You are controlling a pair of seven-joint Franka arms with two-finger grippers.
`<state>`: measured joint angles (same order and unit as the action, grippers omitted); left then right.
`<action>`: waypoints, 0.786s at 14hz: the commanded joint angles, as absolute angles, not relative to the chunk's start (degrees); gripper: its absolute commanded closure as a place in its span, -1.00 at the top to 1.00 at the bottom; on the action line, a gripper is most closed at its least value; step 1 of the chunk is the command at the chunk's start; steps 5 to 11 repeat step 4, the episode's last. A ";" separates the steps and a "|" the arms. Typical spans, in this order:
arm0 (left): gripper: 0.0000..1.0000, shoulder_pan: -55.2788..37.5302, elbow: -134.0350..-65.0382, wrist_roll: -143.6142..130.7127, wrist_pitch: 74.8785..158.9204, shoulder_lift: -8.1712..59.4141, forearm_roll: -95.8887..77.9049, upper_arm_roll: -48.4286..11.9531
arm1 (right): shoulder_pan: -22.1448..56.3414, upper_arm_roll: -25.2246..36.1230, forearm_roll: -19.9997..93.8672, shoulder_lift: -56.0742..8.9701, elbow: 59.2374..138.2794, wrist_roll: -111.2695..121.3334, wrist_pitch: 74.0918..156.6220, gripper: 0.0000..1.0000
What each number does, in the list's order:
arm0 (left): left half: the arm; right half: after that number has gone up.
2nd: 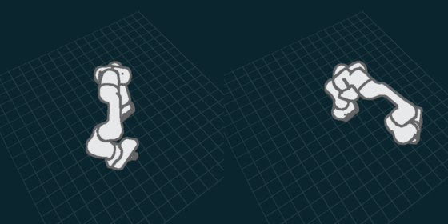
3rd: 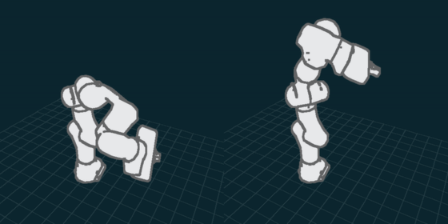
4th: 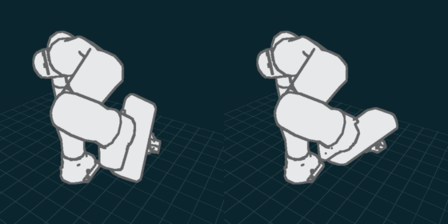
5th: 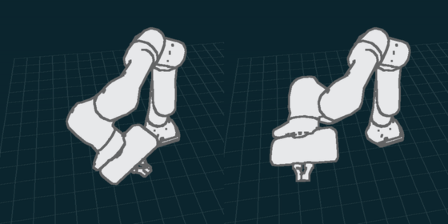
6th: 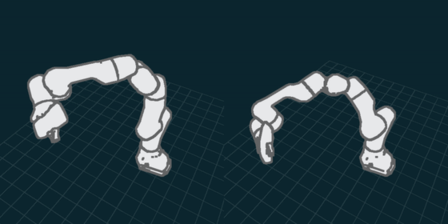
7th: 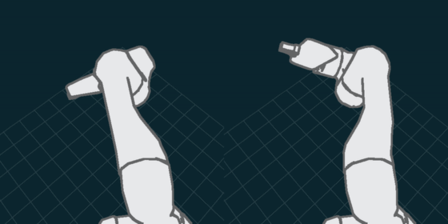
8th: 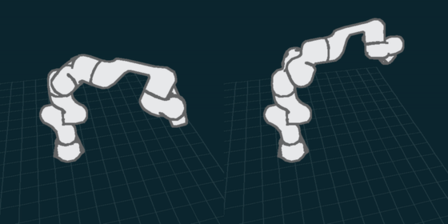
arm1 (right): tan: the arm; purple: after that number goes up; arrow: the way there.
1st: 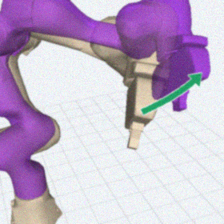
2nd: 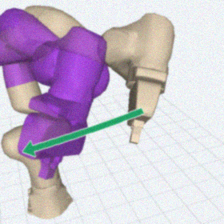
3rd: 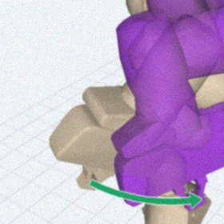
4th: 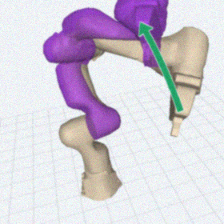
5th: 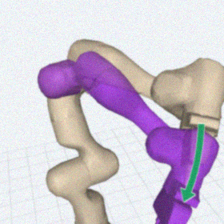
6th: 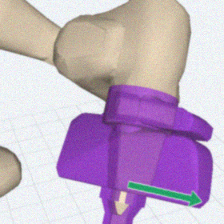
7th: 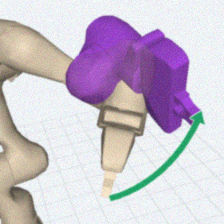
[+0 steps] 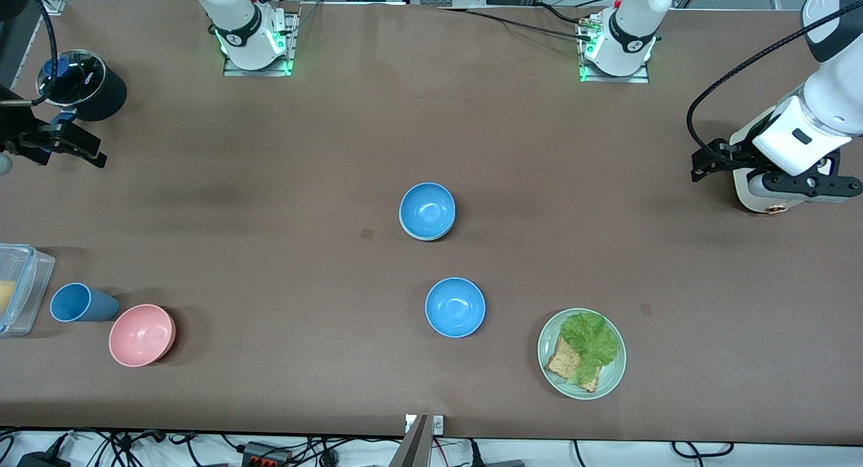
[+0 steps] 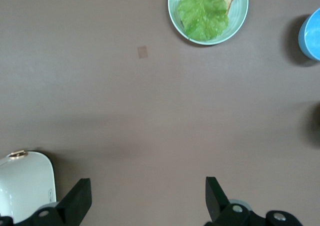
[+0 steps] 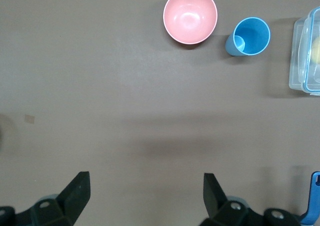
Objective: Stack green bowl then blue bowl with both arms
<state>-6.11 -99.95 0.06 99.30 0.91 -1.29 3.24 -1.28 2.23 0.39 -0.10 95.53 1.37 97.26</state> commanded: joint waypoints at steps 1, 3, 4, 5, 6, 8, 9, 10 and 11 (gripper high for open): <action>1.00 -6.24 -98.44 -0.18 96.86 1.23 -2.63 3.78 | -1.41 1.76 -0.18 1.93 96.94 2.28 96.86 1.00; 1.00 -6.07 -98.44 0.00 96.86 1.32 -2.55 3.78 | -1.41 1.84 -0.18 1.93 96.94 3.07 96.07 1.00; 1.00 -6.06 -98.35 0.00 96.86 1.32 -2.55 3.78 | -1.49 1.85 -0.09 1.93 96.94 4.29 95.89 1.00; 1.00 -6.06 -98.35 0.00 96.86 1.32 -2.55 3.78 | -1.49 1.85 -0.09 1.93 96.94 4.29 95.89 1.00; 1.00 -6.06 -98.35 0.00 96.86 1.32 -2.55 3.78 | -1.49 1.85 -0.09 1.93 96.94 4.29 95.89 1.00; 1.00 -6.06 -98.35 0.00 96.86 1.32 -2.55 3.78 | -1.49 1.85 -0.09 1.93 96.94 4.29 95.89 1.00; 1.00 -6.06 -98.35 0.00 96.86 1.32 -2.55 3.78 | -1.49 1.85 -0.09 1.93 96.94 4.29 95.89 1.00; 1.00 -6.06 -98.35 0.00 96.86 1.32 -2.55 3.78 | -1.49 1.85 -0.09 1.93 96.94 4.29 95.89 1.00; 1.00 -6.06 -98.35 0.00 96.86 1.32 -2.55 3.78 | -1.49 1.85 -0.09 1.93 96.94 4.29 95.89 1.00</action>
